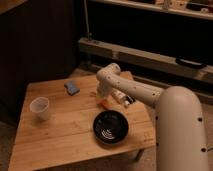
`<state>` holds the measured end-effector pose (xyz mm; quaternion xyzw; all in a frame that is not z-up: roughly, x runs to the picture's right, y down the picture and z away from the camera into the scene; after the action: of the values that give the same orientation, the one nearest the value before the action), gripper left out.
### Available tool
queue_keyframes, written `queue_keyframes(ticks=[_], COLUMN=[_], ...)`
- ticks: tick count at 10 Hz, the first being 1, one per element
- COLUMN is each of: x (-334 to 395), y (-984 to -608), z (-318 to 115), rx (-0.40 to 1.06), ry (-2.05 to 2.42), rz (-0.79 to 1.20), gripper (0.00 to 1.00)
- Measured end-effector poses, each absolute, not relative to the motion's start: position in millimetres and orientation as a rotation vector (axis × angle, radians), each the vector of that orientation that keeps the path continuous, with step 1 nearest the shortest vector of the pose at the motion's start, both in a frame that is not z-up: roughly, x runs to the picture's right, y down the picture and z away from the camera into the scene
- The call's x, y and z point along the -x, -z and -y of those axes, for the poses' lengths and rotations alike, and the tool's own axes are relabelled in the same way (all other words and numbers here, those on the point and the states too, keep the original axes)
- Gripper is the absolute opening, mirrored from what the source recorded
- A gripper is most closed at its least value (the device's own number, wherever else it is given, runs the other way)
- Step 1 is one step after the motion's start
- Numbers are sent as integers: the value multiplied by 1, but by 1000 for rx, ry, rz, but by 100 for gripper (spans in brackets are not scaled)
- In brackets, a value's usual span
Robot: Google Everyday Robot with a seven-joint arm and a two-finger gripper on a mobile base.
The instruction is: Place the pepper on the white sponge
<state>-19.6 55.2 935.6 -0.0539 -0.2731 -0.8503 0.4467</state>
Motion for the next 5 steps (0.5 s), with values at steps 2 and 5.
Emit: queue_keyframes(ticks=[2, 5], x=[22, 26], y=[-938, -941], z=[-56, -56], rx=[131, 130], ry=[2110, 2111], rz=[681, 691], gripper=[52, 52])
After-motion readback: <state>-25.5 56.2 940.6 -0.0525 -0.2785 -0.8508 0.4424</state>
